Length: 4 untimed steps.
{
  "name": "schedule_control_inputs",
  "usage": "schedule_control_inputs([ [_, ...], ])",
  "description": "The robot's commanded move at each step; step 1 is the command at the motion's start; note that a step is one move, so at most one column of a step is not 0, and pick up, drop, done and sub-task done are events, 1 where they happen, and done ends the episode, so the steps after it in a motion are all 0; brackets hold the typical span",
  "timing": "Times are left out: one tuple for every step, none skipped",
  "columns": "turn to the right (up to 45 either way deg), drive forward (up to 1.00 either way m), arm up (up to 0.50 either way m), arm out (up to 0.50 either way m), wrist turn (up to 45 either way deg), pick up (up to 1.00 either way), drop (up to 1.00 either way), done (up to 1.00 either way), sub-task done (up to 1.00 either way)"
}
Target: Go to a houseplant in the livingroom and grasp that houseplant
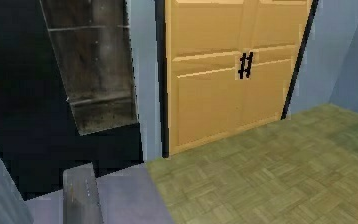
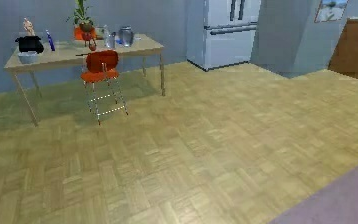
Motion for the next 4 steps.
schedule_control_inputs([
  [-45.0, 0.00, 0.00, 0.00, 0.0, 0.00, 0.00, 0.00, 0.00],
  [-45.0, 0.00, 0.00, 0.00, 0.0, 0.00, 0.00, 0.00, 0.00],
  [-30.0, 0.00, 0.00, 0.00, 0.0, 0.00, 0.00, 0.00, 0.00],
  [0.0, 0.00, 0.30, 0.00, 0.0, 0.00, 0.00, 0.00, 0.00],
])
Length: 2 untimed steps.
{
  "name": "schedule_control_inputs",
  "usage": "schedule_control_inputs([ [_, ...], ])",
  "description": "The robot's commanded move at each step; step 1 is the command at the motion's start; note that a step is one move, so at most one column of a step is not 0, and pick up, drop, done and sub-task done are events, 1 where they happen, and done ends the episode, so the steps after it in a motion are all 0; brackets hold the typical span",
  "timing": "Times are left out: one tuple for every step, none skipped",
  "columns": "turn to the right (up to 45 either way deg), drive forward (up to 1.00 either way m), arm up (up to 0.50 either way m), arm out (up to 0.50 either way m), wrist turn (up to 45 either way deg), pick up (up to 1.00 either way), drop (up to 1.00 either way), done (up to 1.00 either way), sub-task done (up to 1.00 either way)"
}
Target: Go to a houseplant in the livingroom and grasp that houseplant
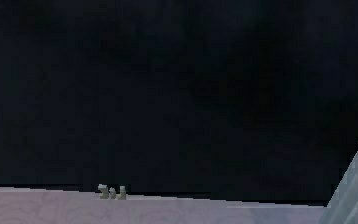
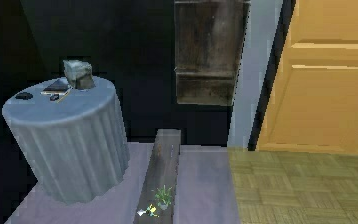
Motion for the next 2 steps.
schedule_control_inputs([
  [0.0, 0.00, 0.00, 0.46, 0.0, 0.00, 0.00, 0.00, 0.00],
  [0.0, 0.00, 0.00, 0.00, 45.0, 0.00, 0.00, 0.00, 0.00],
])
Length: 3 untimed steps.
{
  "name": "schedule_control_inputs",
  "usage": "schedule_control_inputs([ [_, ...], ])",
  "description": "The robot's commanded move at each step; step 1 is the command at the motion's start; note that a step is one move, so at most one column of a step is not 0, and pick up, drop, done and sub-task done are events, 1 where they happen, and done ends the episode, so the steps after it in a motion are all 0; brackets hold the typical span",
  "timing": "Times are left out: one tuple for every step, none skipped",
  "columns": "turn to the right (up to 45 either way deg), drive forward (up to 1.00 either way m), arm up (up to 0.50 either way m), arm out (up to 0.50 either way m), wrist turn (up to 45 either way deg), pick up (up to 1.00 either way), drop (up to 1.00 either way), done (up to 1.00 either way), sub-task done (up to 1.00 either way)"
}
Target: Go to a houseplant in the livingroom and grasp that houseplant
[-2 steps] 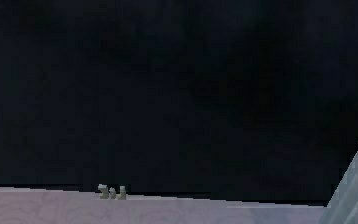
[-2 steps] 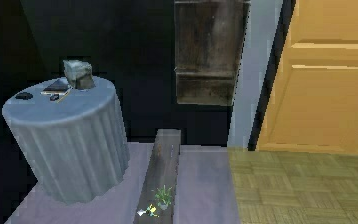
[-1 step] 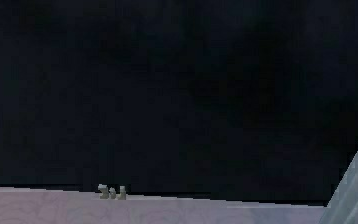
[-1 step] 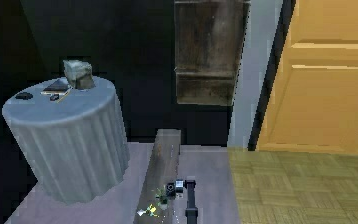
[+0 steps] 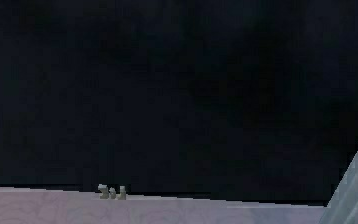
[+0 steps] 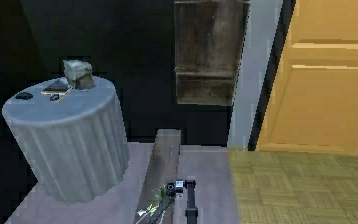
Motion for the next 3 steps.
schedule_control_inputs([
  [0.0, 0.00, 0.00, 0.00, 45.0, 0.00, 0.00, 0.00, 0.00],
  [0.0, 0.00, 0.00, 0.00, 45.0, 0.00, 0.00, 0.00, 0.00],
  [0.0, 0.00, 0.00, 0.00, 36.0, 0.00, 0.00, 0.00, 0.00],
])
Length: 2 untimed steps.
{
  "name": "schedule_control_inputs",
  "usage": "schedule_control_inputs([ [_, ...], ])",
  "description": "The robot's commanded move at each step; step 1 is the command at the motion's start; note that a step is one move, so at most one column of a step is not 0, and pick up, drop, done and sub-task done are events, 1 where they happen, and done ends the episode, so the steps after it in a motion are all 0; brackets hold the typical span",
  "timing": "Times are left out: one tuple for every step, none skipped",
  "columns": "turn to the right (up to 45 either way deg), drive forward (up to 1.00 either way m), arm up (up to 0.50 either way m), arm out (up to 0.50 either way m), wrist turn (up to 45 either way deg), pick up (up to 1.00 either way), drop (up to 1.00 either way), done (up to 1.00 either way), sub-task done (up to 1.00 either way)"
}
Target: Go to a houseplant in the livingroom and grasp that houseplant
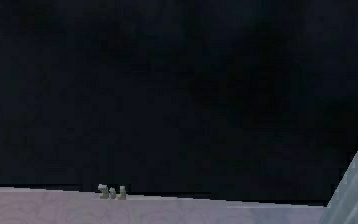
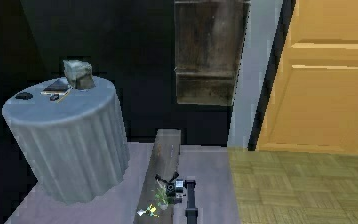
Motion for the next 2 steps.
schedule_control_inputs([
  [0.0, 0.00, -0.30, 0.00, 0.0, 0.00, 0.00, 0.00, 0.00],
  [0.0, 0.00, 0.00, 0.00, 0.0, 1.00, 0.00, 0.00, 0.00],
])
